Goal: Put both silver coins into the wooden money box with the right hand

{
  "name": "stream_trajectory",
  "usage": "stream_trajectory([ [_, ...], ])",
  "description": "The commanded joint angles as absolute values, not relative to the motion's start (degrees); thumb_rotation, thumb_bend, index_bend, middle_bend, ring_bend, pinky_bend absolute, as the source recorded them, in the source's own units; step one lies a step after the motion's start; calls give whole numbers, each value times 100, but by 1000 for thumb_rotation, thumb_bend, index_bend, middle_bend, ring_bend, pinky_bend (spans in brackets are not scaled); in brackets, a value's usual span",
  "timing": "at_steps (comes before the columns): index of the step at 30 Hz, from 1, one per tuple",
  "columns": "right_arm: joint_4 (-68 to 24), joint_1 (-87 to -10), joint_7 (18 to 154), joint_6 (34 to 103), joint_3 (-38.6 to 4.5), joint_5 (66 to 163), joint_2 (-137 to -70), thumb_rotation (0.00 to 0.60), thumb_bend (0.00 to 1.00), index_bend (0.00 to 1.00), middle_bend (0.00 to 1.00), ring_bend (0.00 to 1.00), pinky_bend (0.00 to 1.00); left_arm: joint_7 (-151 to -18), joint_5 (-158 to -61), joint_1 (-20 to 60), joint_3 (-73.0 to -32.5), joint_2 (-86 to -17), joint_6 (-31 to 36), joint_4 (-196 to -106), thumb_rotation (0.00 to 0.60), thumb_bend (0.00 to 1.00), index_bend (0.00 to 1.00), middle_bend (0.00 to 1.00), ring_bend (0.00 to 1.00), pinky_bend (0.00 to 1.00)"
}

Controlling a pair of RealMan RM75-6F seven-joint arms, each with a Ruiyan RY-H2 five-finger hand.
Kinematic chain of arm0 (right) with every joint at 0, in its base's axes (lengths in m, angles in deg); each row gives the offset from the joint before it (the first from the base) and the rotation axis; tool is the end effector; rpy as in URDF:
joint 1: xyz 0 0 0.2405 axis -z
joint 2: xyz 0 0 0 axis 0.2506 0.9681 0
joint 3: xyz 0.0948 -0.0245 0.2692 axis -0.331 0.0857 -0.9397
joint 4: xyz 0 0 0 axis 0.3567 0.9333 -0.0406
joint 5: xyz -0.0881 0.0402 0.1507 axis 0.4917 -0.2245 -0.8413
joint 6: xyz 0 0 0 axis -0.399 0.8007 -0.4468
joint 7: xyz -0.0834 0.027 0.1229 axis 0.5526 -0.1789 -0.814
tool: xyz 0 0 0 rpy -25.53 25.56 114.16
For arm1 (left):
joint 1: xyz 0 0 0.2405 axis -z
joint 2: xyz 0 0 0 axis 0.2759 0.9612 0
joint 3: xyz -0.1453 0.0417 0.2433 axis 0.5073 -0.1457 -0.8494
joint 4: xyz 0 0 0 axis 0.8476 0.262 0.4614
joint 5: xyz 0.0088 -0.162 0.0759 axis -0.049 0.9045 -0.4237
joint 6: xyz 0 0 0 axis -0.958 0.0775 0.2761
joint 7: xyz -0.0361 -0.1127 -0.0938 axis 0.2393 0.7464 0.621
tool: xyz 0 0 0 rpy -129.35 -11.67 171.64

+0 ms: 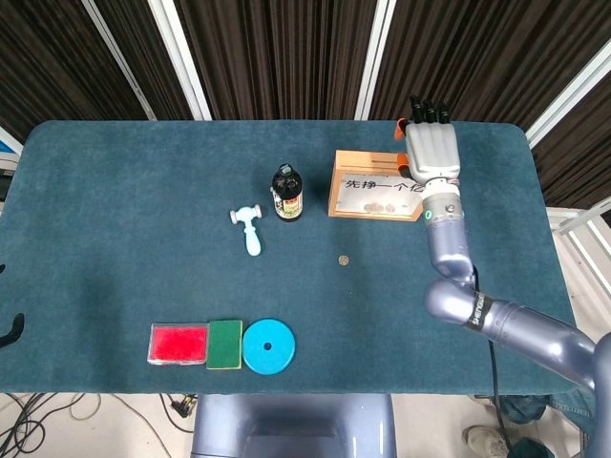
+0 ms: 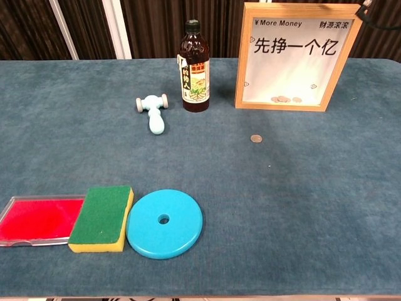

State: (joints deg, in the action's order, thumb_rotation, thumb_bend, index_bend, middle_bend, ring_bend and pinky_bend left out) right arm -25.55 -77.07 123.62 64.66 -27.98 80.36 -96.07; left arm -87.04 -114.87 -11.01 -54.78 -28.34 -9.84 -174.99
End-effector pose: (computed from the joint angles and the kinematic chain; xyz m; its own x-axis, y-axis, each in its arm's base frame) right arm -0.0980 -0.4932 0.1672 0.4972 0.0716 0.8647 -0.8657 -0.0247 0.4999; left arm -0.3636 0.1899 0.2217 0.3534 0.1020 0.9299 0.8791 0.3036 -0.3674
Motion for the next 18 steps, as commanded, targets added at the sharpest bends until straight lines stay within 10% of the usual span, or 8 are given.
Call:
stream_trajectory([
  [1,-3445,-7113,11792,7042,-2647,8825,-9219,600,438,395,4,0,0,-8709,-11485,-1099,-5479,-2836,-983,-17504,600,397,99,0,0,0],
  [18,-3727,-4687,9789,8916,-887,12196,-9941,600,437,328,4,0,0,-8711,-11533,-1100,-5494,-2820,-1005,-17548,600,397,98,0,0,0],
])
